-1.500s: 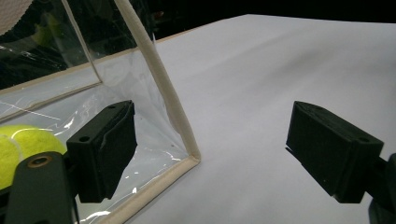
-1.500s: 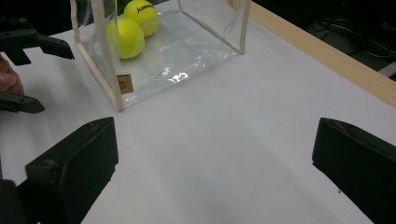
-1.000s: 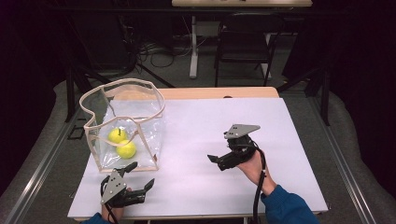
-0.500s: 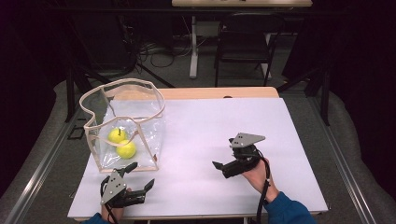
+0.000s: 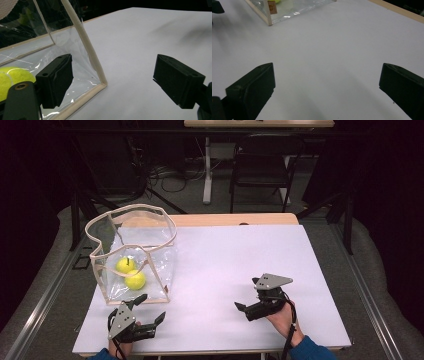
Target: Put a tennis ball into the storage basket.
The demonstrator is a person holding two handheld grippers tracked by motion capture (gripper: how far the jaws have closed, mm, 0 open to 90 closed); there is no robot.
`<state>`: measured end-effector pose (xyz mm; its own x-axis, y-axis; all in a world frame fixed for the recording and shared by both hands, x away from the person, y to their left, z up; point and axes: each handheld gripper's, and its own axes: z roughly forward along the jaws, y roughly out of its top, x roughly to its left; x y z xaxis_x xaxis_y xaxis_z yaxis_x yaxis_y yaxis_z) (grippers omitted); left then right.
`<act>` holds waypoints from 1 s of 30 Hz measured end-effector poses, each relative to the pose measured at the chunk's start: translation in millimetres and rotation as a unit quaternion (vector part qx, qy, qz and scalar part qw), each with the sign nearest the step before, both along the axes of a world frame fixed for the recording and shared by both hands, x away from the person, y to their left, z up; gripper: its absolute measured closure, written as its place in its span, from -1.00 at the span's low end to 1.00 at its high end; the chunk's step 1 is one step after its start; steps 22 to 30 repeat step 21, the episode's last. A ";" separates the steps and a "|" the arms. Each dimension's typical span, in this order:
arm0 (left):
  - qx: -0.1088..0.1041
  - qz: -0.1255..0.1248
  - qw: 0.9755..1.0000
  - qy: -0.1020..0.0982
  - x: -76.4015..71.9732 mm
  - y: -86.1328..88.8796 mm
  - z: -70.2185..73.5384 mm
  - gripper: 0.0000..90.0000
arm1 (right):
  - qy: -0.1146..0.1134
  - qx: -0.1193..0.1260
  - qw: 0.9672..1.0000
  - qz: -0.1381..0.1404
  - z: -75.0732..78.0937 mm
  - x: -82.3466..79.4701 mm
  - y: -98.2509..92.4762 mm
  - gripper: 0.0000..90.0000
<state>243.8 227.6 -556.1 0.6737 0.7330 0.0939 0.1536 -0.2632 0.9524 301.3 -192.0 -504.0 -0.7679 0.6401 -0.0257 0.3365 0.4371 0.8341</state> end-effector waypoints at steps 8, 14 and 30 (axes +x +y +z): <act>0.000 0.001 1.000 0.000 -0.2 -0.2 -0.1 -0.64 | -0.008 0.000 1.000 -0.007 -5.6 -8.2 -6.4 -1.00; 0.000 0.001 1.000 0.000 0.1 -0.8 -0.3 -0.65 | -0.008 -0.005 1.000 -0.015 -11.3 -14.4 -9.8 -1.00; 0.002 0.000 1.000 0.002 0.9 -0.3 -1.0 -0.65 | -0.015 -0.003 1.000 -0.016 -18.1 -22.0 -11.8 -1.00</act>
